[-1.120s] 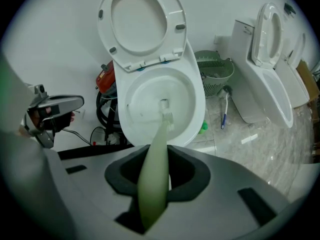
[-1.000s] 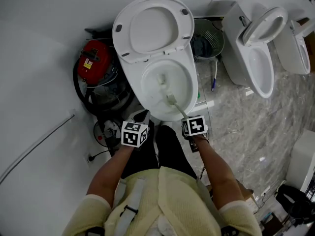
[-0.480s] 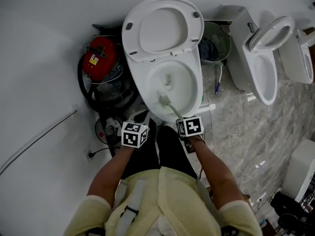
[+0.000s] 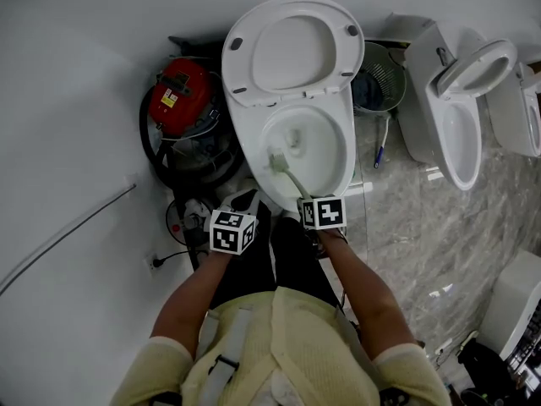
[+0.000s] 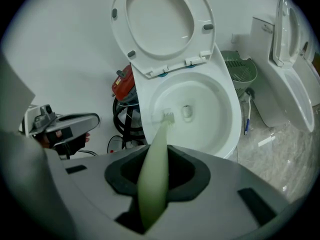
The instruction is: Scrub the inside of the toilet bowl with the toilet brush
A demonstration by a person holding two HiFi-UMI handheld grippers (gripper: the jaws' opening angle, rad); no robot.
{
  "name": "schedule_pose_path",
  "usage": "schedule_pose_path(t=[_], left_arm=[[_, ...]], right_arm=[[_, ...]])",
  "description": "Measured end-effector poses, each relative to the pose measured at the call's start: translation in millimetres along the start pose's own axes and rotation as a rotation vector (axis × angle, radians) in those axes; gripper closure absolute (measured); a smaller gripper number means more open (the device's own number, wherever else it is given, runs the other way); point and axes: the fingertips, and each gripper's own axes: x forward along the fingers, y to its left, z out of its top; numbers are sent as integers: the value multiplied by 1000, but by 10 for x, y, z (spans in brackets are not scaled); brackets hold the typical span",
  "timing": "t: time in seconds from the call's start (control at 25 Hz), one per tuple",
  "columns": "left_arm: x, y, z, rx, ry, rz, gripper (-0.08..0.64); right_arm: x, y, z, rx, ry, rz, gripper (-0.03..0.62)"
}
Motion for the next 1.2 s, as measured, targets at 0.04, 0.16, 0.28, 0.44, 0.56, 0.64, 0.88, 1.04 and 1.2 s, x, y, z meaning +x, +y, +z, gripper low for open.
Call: schedule_pose_path(t=[0.04, 0.16, 0.28, 0.44, 0.56, 0.64, 0.88, 1.04, 1.2], left_arm=[[-4, 17, 5, -2, -1, 3, 545], [-12, 56, 24, -6, 1, 9, 545], [-5, 88, 49, -6, 3, 12, 545], [20, 112, 106, -4, 0, 10, 545], [46, 128, 150, -1, 1, 8, 545], [63, 133, 180, -1, 1, 8, 545], [100, 169, 289, -2, -11, 10, 545], [107, 189, 310, -1, -12, 11, 545], [108, 186, 321, 2, -11, 13, 545]], right_arm=[[8, 18, 32, 2, -5, 2, 486], [16, 66, 130, 21, -22, 10, 486], [27, 96, 209, 44, -35, 18, 486], [46, 106, 298, 71, -46, 23, 486], [56, 114, 364, 83, -54, 21, 486], [61, 118, 405, 90, -62, 24, 486], [78, 86, 499, 111, -84, 31, 486], [23, 48, 522, 80, -101, 24, 486], [-40, 32, 581, 29, -120, 22, 486]])
